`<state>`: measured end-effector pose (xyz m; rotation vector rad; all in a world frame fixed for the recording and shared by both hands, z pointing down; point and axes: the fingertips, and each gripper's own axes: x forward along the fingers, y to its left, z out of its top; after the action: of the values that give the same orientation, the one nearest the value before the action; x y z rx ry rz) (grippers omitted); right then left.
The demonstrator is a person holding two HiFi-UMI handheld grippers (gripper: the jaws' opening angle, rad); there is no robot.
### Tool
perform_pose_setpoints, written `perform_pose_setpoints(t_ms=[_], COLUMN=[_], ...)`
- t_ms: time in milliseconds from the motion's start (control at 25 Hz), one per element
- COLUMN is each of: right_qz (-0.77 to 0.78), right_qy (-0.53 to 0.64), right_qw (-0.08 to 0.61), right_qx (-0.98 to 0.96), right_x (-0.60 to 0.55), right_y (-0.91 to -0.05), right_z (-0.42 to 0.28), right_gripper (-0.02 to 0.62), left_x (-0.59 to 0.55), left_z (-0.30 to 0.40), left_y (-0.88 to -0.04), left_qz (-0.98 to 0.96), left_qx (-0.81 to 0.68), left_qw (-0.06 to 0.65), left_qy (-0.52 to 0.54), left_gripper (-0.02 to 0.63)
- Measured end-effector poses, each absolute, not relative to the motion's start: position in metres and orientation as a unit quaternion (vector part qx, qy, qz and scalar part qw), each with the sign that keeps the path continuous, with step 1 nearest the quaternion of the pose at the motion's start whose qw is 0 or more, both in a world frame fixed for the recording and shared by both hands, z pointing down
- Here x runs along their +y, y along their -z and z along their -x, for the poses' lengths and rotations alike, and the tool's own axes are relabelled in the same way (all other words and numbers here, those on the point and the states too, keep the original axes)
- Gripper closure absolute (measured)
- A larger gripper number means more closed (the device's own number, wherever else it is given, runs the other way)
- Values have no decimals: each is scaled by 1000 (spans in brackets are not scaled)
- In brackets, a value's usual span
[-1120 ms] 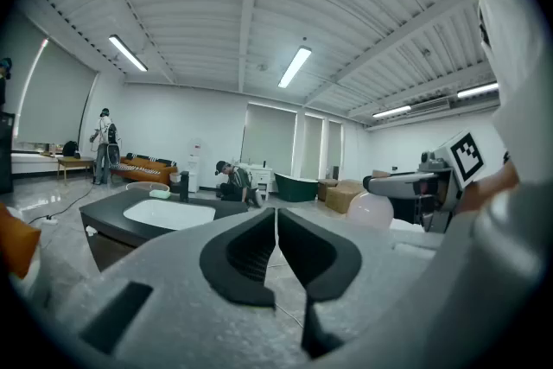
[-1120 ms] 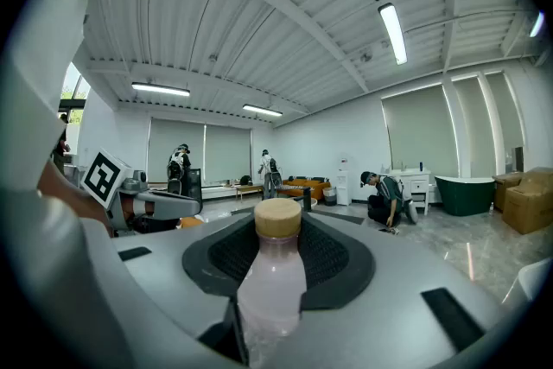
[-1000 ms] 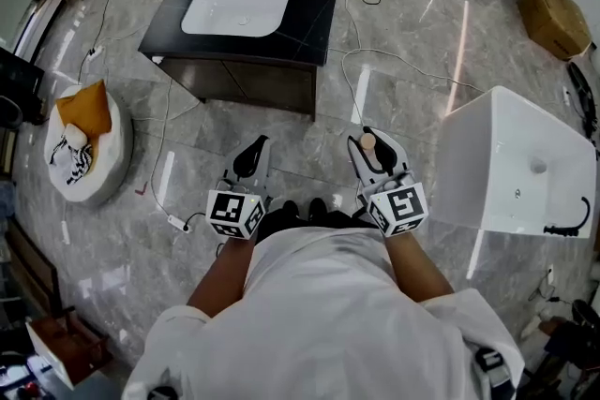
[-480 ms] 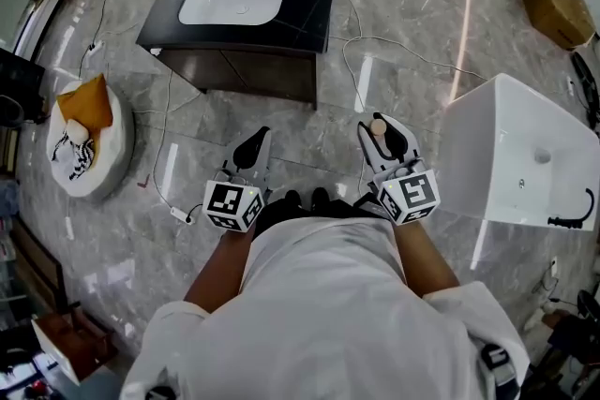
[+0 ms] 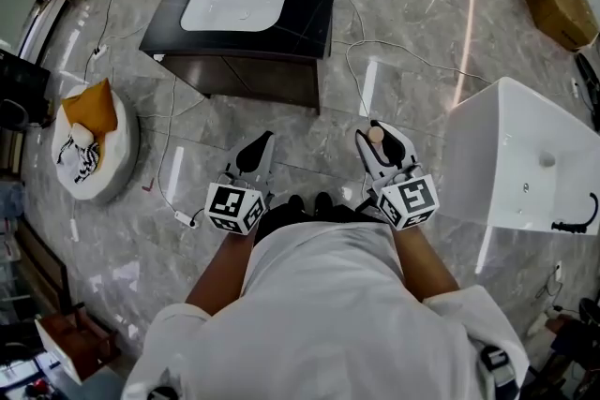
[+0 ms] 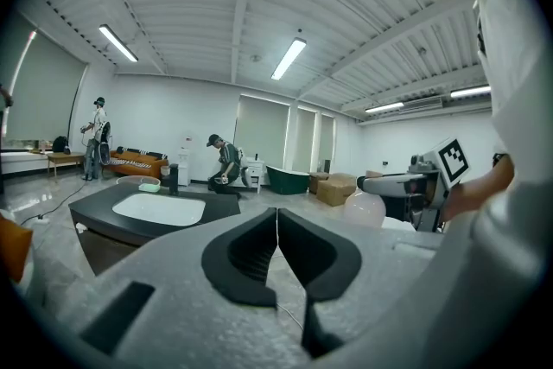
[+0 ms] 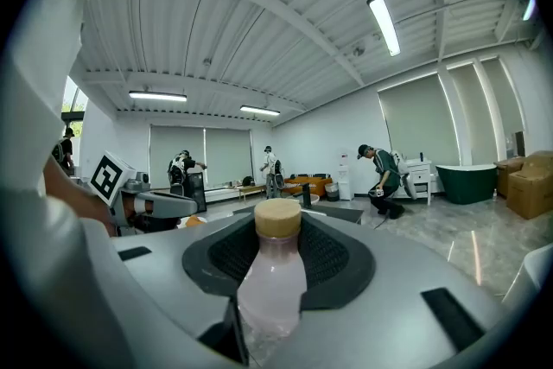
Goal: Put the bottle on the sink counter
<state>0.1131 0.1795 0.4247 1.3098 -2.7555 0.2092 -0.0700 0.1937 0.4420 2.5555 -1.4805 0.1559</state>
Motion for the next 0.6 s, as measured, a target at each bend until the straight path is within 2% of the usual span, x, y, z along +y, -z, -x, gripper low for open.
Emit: perform_pose_setpoints(t_ms=[600], right_qz=[-394], right_qy=[-88], right_qw=[24], right_qx=[-915], right_x=[169], right_y=[-437], right_z=[-116], right_gripper=[454], left_x=[198], left_z=[59], left_y=[-452], left_qz=[-860], left_qx=[-497], left_qw=[106], left_qy=[-53], left_gripper=[589])
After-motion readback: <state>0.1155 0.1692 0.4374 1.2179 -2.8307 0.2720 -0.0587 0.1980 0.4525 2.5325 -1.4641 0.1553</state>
